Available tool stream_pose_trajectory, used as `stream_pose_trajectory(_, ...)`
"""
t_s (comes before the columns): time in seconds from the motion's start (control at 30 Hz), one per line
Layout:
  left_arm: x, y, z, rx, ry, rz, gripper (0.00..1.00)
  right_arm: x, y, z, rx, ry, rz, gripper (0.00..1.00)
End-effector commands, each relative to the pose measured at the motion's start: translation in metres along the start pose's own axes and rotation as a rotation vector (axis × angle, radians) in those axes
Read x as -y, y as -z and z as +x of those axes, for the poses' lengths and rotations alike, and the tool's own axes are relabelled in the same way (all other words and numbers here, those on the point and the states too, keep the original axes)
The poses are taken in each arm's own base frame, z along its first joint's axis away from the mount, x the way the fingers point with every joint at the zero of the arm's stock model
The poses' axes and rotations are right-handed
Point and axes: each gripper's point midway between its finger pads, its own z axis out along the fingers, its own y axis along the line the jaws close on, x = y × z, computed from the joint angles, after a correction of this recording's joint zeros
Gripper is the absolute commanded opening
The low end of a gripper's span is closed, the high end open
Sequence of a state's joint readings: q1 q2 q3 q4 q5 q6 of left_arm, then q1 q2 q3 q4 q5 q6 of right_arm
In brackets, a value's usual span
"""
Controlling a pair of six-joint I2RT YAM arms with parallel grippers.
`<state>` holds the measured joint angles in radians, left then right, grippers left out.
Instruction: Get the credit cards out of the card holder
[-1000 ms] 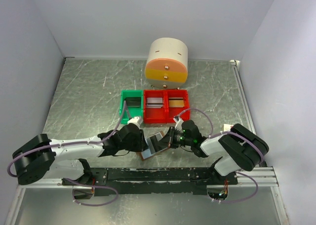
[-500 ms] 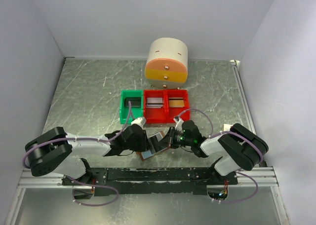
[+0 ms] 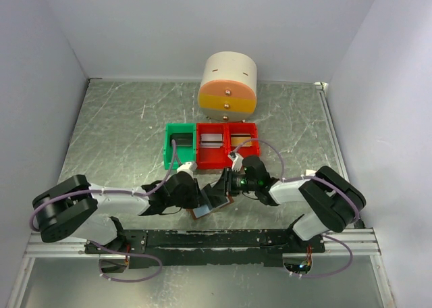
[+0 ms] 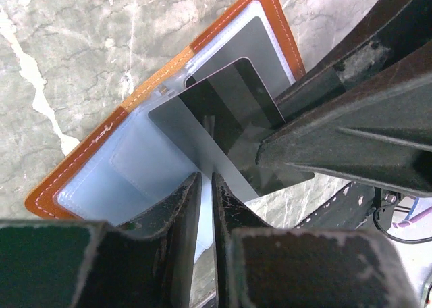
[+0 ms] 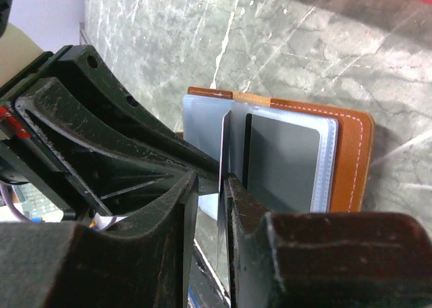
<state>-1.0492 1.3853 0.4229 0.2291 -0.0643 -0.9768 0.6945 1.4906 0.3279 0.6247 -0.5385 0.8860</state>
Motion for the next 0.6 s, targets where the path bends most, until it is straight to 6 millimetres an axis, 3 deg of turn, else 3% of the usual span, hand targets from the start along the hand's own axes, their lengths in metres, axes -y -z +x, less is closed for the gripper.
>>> stream_pose_trajectory(0.0, -0.0378, 0.0074, 0.0227, -0.067, -0.033, -0.128, 0.25, 0.0060, -0.0033, 0.0069, -0.074, 0.041, 0.006, 0.23)
stream_pose_trajectory(0.2, -0.0366, 0.0086, 0.0225, -0.067, -0.033, -0.122, 0.25, 0.0063, -0.0029, 0.0149, -0.133, 0.068, -0.008, 0.20)
stream_pose_trajectory(0.57, -0.0359, 0.0108, 0.0191, -0.061, -0.041, -0.131, 0.25, 0.0103, -0.0043, 0.0106, -0.135, 0.085, 0.029, 0.04)
